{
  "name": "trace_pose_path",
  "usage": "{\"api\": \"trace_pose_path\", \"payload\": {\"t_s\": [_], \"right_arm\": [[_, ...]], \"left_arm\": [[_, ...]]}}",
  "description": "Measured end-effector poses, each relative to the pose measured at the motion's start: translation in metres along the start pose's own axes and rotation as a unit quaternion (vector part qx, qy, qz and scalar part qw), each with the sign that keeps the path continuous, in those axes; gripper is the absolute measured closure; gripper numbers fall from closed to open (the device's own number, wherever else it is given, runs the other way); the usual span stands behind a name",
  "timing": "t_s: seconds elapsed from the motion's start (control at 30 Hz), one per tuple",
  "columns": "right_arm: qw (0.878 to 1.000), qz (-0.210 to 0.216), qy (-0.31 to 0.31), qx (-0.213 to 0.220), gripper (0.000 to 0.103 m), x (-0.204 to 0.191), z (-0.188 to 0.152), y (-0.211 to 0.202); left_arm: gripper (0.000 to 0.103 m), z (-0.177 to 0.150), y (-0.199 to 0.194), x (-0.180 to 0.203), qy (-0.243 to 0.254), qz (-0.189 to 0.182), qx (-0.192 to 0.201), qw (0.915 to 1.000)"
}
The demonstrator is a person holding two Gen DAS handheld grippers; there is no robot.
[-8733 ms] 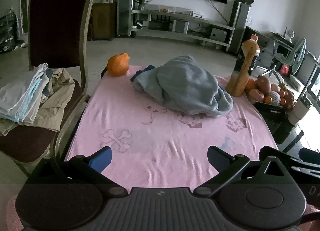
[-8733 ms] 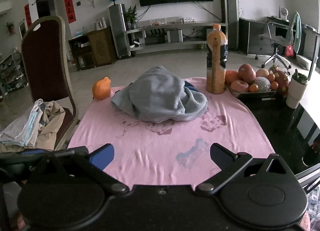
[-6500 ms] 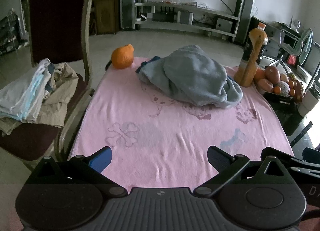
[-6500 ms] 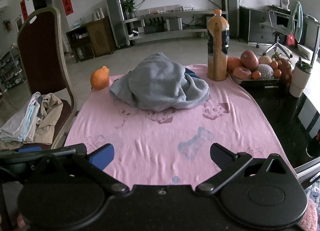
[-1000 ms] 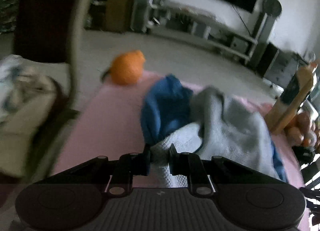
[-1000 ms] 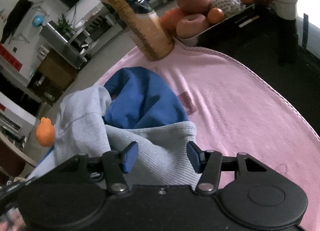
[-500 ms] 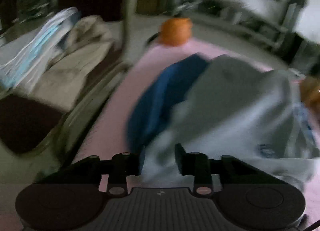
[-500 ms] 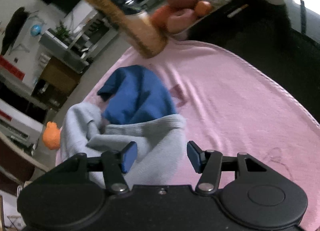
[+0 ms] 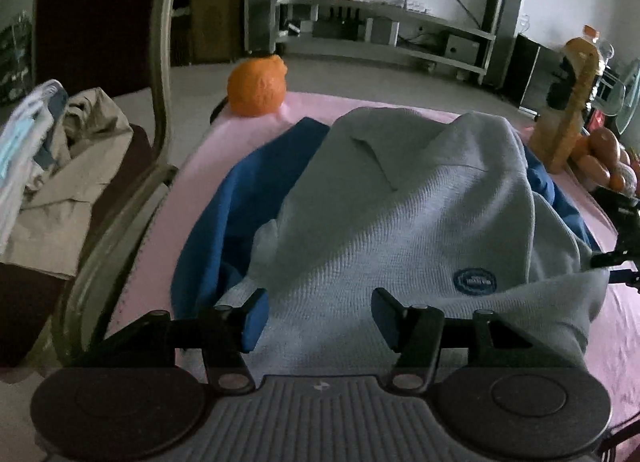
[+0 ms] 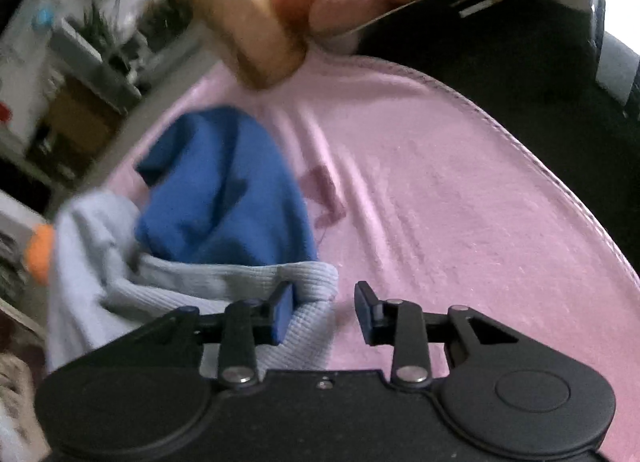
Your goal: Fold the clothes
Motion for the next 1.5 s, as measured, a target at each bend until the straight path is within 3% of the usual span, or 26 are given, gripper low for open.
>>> {"api": "trace_pose_path", "payload": {"t_s": [0.07,0.1,0.17,0.23,0.3,0.33,0.4,0.53,0.7,0.9,1.07,1.13,1.2,1.33,1.5], "right_arm": [[0.999,-0.006,-0.035,0.001,0.067,-0.016,0.001,0.005],[0.999,-0.005,-0.045,0.003,0.061,-0.023,0.001,0.006],[0.998,0.012,-0.062,0.011,0.058,-0.038,0.001,0.004],[0.996,0.066,-0.052,0.029,0.058,-0.049,0.004,-0.009],[0.991,0.126,-0.026,0.043,0.058,-0.054,0.010,-0.025],[0.991,0.129,-0.009,0.044,0.055,-0.049,0.013,-0.029],[0.991,0.126,0.024,0.047,0.051,-0.036,0.019,-0.035],[0.993,0.081,0.078,0.021,0.050,0.000,0.019,-0.027],[0.986,0.095,0.137,-0.001,0.057,0.030,0.010,-0.018],[0.996,0.075,0.058,-0.001,0.077,0.013,0.005,-0.006],[0.998,0.057,0.006,-0.004,0.080,-0.013,-0.003,0.000],[0.999,0.053,0.000,0.008,0.088,-0.017,-0.002,-0.005],[0.998,0.044,0.000,0.046,0.089,-0.020,0.004,-0.023],[0.989,-0.022,0.009,0.146,0.090,-0.018,0.015,-0.074],[0.980,-0.051,0.050,0.184,0.090,-0.001,-0.004,-0.128]], "left_arm": [[0.047,0.012,0.017,0.008,0.018,0.005,-0.008,0.9998],[0.047,0.018,0.025,0.012,0.026,0.009,-0.010,0.9996],[0.047,0.026,0.041,0.016,0.032,0.014,-0.014,0.9993],[0.047,0.028,0.057,0.012,0.034,0.051,-0.023,0.9978],[0.053,0.024,0.068,-0.004,0.026,0.119,-0.045,0.9915],[0.053,0.022,0.070,-0.010,0.016,0.127,-0.052,0.9904],[0.053,0.021,0.071,-0.019,0.002,0.131,-0.059,0.9896],[0.053,0.023,0.070,-0.026,-0.011,0.129,-0.060,0.9898],[0.053,0.023,0.073,-0.035,-0.032,0.122,-0.065,0.9899],[0.051,0.022,0.075,-0.032,-0.032,0.119,-0.062,0.9905],[0.050,0.023,0.076,-0.032,-0.024,0.120,-0.058,0.9908],[0.050,0.023,0.076,-0.032,-0.022,0.121,-0.058,0.9908],[0.050,0.023,0.076,-0.032,-0.019,0.121,-0.058,0.9908],[0.048,0.022,0.073,-0.020,0.003,0.116,-0.060,0.9914],[0.049,0.019,0.047,0.007,0.054,0.103,-0.030,0.9928]]}}
Point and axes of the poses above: each gripper's, at about its wrist camera, not at the fingertips, and y roughly the way its jaws point, x to its right, z to its top, the point moved 9 cm from there along y, roughly the way its jaws point, and after that the axes turned 4 degrees about -x, right-handed, at the moved point
